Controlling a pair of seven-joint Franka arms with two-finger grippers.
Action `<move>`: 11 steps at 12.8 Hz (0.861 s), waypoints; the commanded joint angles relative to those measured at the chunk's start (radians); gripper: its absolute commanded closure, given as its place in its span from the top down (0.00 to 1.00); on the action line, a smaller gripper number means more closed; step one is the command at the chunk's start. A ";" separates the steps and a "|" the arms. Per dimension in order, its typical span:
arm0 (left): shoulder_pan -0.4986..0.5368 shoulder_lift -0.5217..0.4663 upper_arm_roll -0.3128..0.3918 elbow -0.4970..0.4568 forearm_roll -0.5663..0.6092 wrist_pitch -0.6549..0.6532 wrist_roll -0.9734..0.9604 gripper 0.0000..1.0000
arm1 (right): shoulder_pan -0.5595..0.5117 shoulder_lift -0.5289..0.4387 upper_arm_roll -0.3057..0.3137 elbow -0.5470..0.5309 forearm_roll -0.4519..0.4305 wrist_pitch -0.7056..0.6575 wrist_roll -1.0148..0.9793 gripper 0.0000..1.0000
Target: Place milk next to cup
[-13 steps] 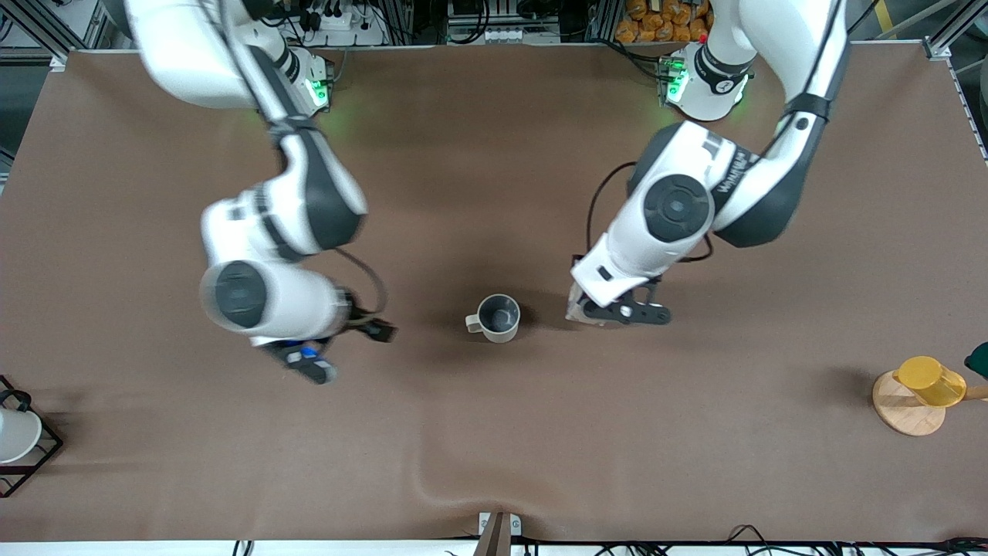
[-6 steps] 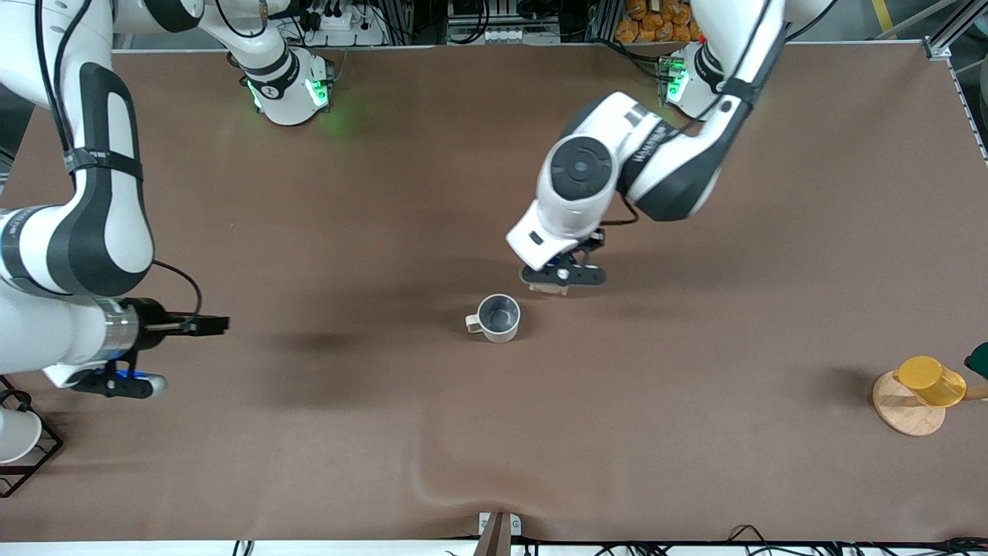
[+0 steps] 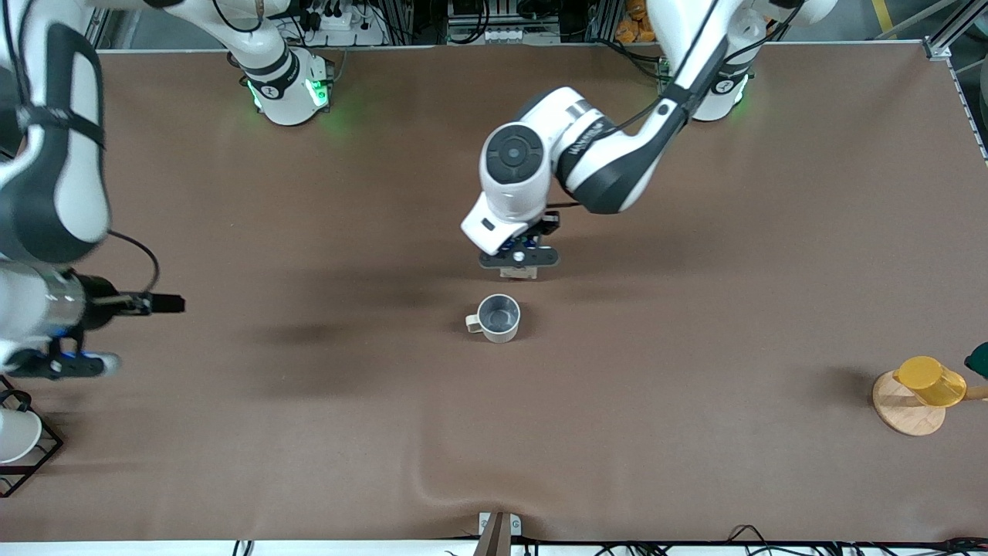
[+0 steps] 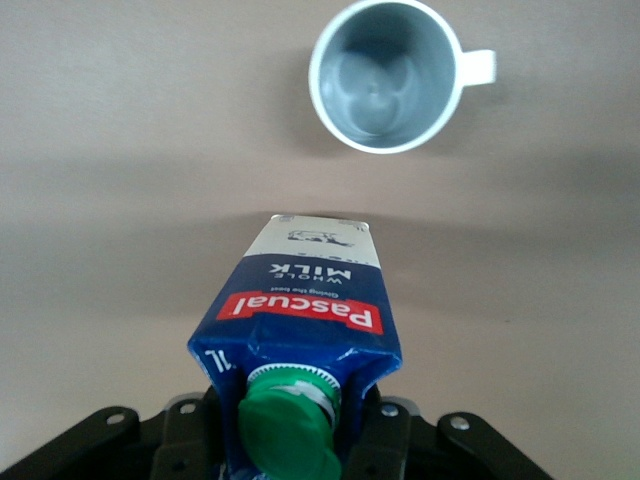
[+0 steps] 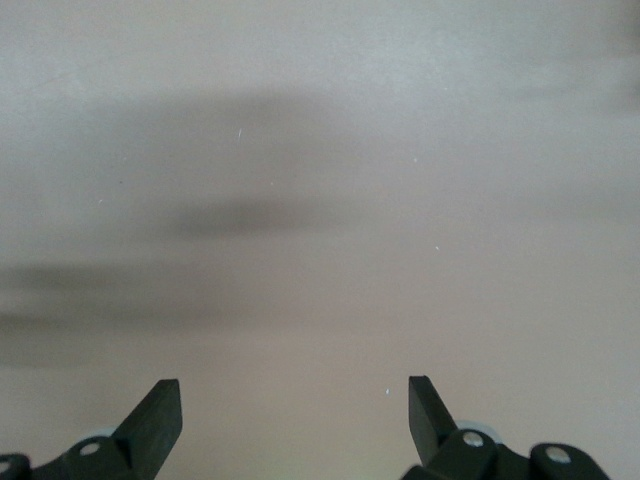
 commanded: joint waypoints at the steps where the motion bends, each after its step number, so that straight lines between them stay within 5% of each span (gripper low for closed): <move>1: -0.022 0.055 0.014 0.065 0.010 0.022 -0.024 0.47 | -0.030 -0.242 0.023 -0.282 0.010 0.110 -0.010 1.00; 6: -0.019 0.083 0.016 0.065 0.010 0.091 -0.031 0.47 | -0.044 -0.450 0.023 -0.517 0.009 0.235 -0.006 1.00; 11: -0.014 0.077 0.039 0.065 0.010 0.093 -0.030 0.47 | -0.041 -0.465 0.028 -0.494 0.006 0.246 0.013 1.00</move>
